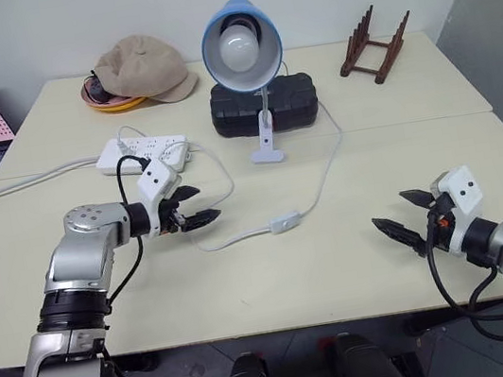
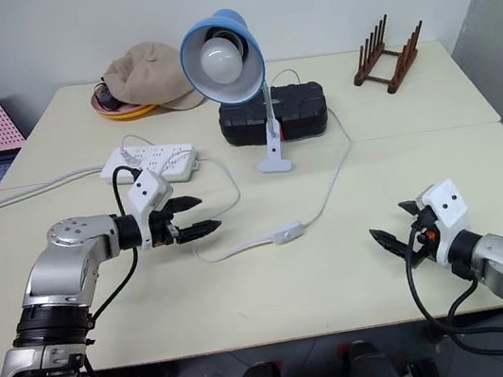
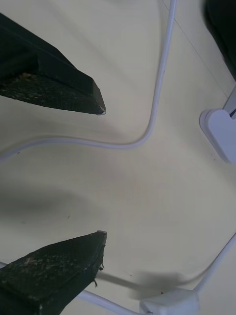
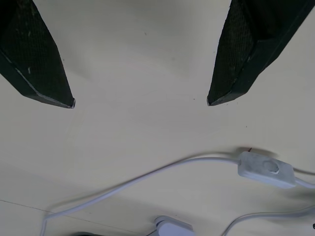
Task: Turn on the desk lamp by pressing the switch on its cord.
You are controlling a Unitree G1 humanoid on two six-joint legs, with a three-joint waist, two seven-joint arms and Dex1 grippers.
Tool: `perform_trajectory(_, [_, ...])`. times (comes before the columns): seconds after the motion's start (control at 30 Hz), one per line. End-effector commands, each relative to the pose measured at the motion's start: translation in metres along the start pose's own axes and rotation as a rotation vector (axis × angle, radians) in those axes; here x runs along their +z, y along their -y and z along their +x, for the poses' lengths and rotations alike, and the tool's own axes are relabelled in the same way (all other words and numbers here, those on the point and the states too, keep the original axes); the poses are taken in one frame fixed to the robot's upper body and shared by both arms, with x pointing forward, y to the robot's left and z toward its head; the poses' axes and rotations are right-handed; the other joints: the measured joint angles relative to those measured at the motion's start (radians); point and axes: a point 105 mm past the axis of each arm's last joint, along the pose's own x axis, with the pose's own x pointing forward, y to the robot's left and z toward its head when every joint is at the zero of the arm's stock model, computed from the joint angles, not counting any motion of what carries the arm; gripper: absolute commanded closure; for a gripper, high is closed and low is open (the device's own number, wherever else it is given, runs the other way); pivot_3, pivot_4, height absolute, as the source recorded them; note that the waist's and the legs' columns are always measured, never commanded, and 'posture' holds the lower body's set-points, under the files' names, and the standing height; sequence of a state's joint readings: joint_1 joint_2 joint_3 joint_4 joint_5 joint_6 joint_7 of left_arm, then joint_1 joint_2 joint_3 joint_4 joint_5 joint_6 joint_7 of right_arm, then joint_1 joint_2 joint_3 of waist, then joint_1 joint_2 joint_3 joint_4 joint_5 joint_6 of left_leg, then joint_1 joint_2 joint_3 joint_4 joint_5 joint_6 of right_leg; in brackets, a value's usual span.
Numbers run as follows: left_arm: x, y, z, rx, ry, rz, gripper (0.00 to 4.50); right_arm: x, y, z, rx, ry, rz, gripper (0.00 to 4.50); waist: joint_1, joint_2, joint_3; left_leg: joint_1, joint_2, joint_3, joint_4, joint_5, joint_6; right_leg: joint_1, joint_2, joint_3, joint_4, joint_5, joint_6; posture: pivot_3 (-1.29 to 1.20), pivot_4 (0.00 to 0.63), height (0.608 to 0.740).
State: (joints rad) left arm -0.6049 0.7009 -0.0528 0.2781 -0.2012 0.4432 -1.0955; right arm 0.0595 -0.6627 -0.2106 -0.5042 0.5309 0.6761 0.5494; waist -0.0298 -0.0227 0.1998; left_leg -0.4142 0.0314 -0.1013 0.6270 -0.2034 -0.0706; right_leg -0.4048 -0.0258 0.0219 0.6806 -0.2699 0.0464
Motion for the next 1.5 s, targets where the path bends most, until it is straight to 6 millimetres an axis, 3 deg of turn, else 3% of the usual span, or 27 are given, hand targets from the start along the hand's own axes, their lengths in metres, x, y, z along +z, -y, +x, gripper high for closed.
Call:
perform_trajectory(0.03, [0.017,-0.005,-0.007,0.009,0.033,0.040,0.59,0.014,0.002,-0.005,0.001,0.032,-0.040,0.00,0.000,0.000,0.000,0.000,0.000,0.000,0.000,0.000,0.000,0.000,0.000,0.000,0.000,0.000,0.000,0.00,0.150,0.740])
perform_trajectory(0.23, [0.021,0.007,-0.014,-0.093,0.003,0.081,0.59,0.014,-0.012,-0.011,0.080,0.006,-0.060,0.00,0.000,0.000,0.000,0.000,0.000,0.000,0.000,0.000,0.000,0.000,0.000,0.000,0.000,0.000,0.000,0.00,0.150,0.740])
perform_trajectory(0.37, [0.031,0.032,-0.012,-0.248,-0.006,0.114,0.59,0.013,-0.030,-0.016,0.171,-0.032,-0.089,0.00,0.001,0.000,0.000,0.000,0.000,0.000,0.000,0.000,0.000,0.000,0.000,0.000,0.000,0.000,0.000,0.00,0.150,0.740])
perform_trajectory(0.53, [0.040,0.062,0.012,-0.402,0.008,0.144,0.59,0.011,-0.060,-0.018,0.301,-0.063,-0.096,0.00,0.002,0.000,0.000,0.000,0.000,0.000,0.001,0.000,0.000,0.000,0.000,0.000,0.000,0.000,0.000,0.00,0.150,0.740])
perform_trajectory(0.63, [0.035,0.074,0.032,-0.461,-0.018,0.209,0.59,0.009,-0.073,-0.018,0.330,-0.068,-0.089,0.00,0.002,0.000,0.000,0.000,0.000,-0.001,0.001,0.000,0.000,0.001,0.000,-0.001,0.000,0.000,0.000,0.00,0.150,0.740])
perform_trajectory(0.77, [0.032,0.077,0.049,-0.491,-0.029,0.217,0.59,0.008,-0.076,-0.018,0.316,-0.064,-0.079,0.00,0.000,0.000,0.000,0.000,0.000,0.000,0.002,0.000,0.000,0.001,0.000,0.000,0.000,0.000,0.000,0.00,0.150,0.740])
perform_trajectory(1.1, [0.024,0.072,0.068,-0.513,-0.029,0.208,0.59,-0.008,-0.066,-0.024,0.234,-0.072,-0.054,0.00,0.001,0.000,0.000,-0.001,0.000,0.000,0.002,0.000,0.000,0.000,0.001,0.000,-0.001,0.000,0.000,0.00,0.150,0.740])
perform_trajectory(1.5, [0.022,0.074,0.079,-0.525,-0.023,0.198,3.37,-0.007,-0.068,-0.026,0.213,-0.061,-0.059,0.00,-0.001,0.000,0.000,-0.001,0.000,-0.001,0.002,0.000,0.000,0.000,0.001,0.000,0.000,0.000,0.000,0.00,0.150,0.740])
